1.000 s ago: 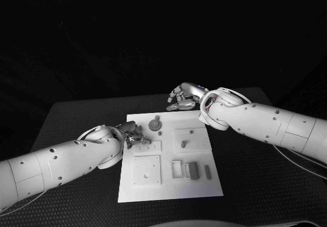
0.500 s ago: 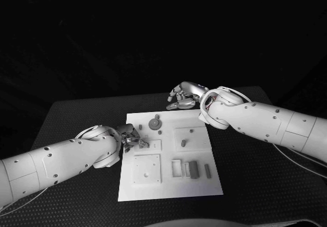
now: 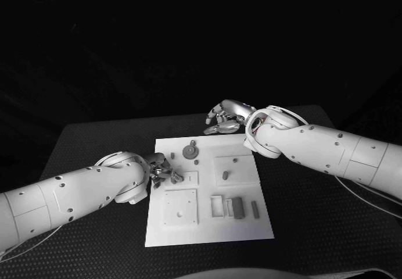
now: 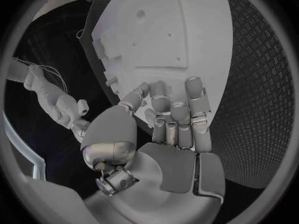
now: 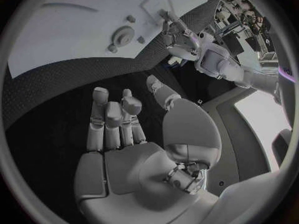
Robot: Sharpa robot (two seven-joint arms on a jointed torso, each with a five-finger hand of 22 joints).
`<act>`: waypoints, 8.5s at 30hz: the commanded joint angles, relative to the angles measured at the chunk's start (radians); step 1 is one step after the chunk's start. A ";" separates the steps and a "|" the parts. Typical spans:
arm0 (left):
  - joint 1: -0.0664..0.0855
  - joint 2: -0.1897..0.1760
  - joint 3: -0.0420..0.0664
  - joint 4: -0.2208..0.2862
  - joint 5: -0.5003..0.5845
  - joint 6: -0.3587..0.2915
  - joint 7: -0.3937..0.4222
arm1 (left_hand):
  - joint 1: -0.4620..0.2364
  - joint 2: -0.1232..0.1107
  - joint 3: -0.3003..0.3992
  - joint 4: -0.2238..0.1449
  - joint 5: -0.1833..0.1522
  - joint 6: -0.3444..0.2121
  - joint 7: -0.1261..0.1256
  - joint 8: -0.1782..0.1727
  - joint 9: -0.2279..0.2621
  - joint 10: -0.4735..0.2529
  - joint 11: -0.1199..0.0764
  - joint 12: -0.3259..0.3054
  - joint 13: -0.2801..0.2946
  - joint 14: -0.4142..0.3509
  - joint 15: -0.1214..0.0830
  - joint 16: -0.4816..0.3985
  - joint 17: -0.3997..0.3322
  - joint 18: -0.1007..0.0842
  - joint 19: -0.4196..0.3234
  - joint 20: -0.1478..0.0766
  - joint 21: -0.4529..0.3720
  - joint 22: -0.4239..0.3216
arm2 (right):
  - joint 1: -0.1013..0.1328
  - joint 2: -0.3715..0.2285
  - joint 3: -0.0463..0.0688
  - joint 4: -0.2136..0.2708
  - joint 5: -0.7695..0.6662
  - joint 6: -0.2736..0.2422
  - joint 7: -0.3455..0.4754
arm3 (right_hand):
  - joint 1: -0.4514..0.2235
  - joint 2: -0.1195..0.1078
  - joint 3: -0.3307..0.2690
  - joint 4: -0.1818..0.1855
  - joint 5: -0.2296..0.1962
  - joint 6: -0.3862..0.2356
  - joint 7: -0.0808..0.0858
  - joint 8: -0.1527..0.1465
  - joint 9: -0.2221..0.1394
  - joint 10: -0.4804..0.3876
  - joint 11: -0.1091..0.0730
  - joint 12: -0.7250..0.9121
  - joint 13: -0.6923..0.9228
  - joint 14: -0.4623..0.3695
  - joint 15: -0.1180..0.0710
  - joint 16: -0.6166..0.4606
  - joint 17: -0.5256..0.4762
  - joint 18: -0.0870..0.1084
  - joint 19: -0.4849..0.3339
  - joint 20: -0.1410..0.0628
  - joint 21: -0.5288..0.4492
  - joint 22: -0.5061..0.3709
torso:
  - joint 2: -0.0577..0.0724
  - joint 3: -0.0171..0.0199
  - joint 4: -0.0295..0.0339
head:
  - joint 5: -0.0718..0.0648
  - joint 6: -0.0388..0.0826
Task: Assemble the parts on the task board
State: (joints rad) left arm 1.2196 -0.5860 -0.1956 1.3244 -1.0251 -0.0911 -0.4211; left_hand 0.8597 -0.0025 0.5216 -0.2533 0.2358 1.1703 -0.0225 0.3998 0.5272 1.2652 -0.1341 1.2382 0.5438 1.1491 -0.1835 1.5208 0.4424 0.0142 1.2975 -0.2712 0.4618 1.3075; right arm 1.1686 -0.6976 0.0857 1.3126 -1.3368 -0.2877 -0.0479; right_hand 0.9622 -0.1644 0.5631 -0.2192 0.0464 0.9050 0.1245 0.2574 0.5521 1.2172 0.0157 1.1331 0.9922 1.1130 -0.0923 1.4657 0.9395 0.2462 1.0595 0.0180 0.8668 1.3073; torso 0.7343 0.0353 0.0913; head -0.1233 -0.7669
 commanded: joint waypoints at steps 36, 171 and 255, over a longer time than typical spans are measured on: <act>0.003 0.019 -0.002 -0.022 0.057 0.045 -0.018 | -0.073 -0.082 -0.029 0.000 0.001 0.067 0.000 0.051 0.127 -0.004 0.002 -0.021 -0.008 -0.011 -0.001 -0.018 0.001 -0.013 -0.013 -0.002 -0.003 0.020 | 0.000 -0.001 0.000 0.000 -0.001 0.012 0.005 | -0.006 -0.001 0.003 0.004 0.002 -0.004 0.005 -0.004 0.002 -0.010 0.001 -0.002 -0.001 -0.006 0.003 -0.005 -0.001 0.016 -0.005 -0.001 -0.006 0.009 | 0.000 -0.0018 0.0019 | -0.008 -0.002; 0.021 -0.170 0.034 0.060 0.631 -0.354 0.544 | 0.277 -0.132 0.047 -0.035 -0.100 -0.223 0.164 -0.090 0.039 -0.342 0.226 -0.502 -0.290 -0.362 0.261 -0.469 -0.171 -0.008 -0.385 0.248 -0.390 -0.163 | -0.048 0.297 -0.210 -0.202 -0.387 0.163 0.187 | 0.151 0.100 -0.016 -0.073 0.002 -0.065 -0.014 -0.035 -0.017 -0.030 -0.017 0.010 0.008 -0.037 -0.013 0.012 0.011 0.016 -0.034 0.013 -0.002 0.018 | 0.004 -0.0110 0.0162 | 0.041 0.007; 0.024 -0.133 0.009 0.035 0.668 0.012 0.302 | -0.044 -0.128 -0.113 0.001 -0.181 -0.284 0.150 -0.139 -0.056 -0.257 0.200 -0.577 -0.326 -0.326 0.237 -0.462 -0.133 -0.001 -0.342 0.225 -0.392 -0.177 | -0.046 0.137 -0.160 0.010 -0.155 -0.092 0.069 | 0.087 0.104 -0.014 -0.067 0.002 0.088 -0.027 0.034 0.020 -0.020 -0.030 0.024 0.018 -0.017 -0.026 0.025 0.007 0.016 -0.012 0.001 0.020 0.013 | 0.004 -0.0112 0.0134 | 0.021 0.024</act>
State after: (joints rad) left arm 1.2428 -0.7216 -0.1866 1.3556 -0.3805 -0.1216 -0.1488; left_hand 0.8181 -0.1342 0.4107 -0.2477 0.0578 0.8895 0.1302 0.2662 0.4727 1.0026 0.0676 0.6657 0.2185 0.8221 0.0535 1.0572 0.3084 0.0149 0.9510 -0.0464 0.0727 1.1316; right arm 1.1228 -0.5618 -0.0746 1.3211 -1.5017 -0.3820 0.0250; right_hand 1.0595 -0.0621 0.5437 -0.2881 0.0454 0.9698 0.0741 0.2961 0.5725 1.1962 -0.0093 1.1539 1.0091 1.0934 -0.1124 1.4868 0.9482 0.2635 1.0435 0.0198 0.8809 1.3073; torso 0.7377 0.0248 0.1046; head -0.1009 -0.7424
